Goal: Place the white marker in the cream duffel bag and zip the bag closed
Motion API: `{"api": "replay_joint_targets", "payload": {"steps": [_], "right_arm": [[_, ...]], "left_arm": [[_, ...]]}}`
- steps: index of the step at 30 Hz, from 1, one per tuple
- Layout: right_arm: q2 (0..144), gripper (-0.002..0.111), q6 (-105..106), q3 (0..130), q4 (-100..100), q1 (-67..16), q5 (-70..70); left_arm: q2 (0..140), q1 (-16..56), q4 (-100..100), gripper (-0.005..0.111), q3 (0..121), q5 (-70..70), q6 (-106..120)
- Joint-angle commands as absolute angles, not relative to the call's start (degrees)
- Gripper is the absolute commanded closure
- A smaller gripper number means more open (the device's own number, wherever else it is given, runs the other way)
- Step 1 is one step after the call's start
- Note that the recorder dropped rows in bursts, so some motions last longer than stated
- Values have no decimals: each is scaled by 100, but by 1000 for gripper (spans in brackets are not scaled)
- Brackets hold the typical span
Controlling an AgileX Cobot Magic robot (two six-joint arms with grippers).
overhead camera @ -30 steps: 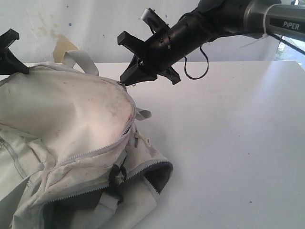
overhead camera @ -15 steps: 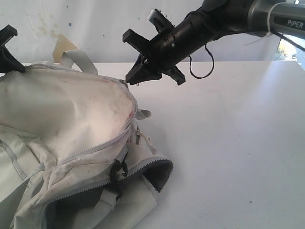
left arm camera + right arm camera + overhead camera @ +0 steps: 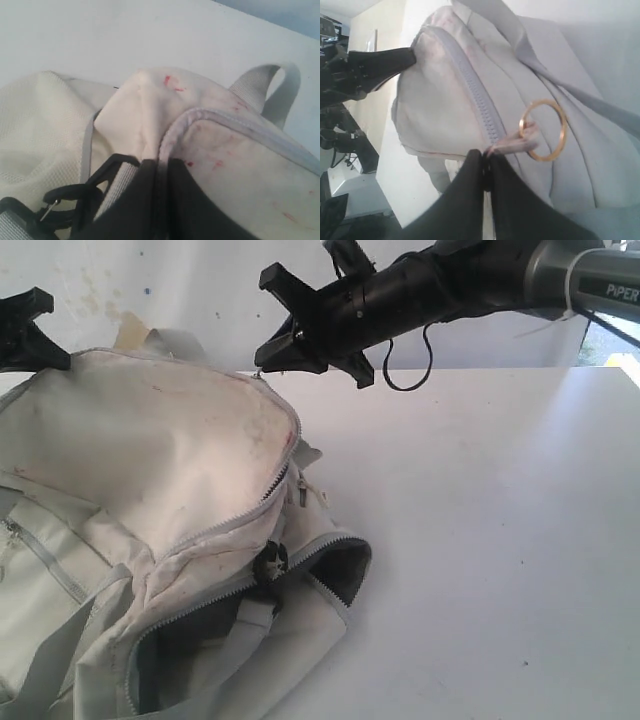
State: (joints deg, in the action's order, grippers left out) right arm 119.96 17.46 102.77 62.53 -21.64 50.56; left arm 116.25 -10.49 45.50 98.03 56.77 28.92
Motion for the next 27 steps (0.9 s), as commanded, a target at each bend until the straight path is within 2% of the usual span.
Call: {"api": "replay_joint_targets", "payload": {"steps": [1,7,13,21,24,27], "right_arm": [[12010,108,2019,10273,6663,-2228,5070],[12010,108,2004,10273,6350,-2218,5288],[11961,108,564,10273,3962,-2218,5812],[11756,108,464,10273,3545,-2166,6223],[11756,108,76,10273,2400,-2166,6650],[11756,108,154,10273,2547,-2166,6681]], "left_arm": [[11594,-868,4588,107,9842,5648,3081],[11594,-902,4299,107,9842,5648,2668],[11594,-1094,2531,107,9842,5545,1303],[11594,-1469,2532,107,9842,5629,1063],[11594,-1601,2521,107,9842,5629,872],[11594,-1648,2521,107,9842,5605,910]]}}
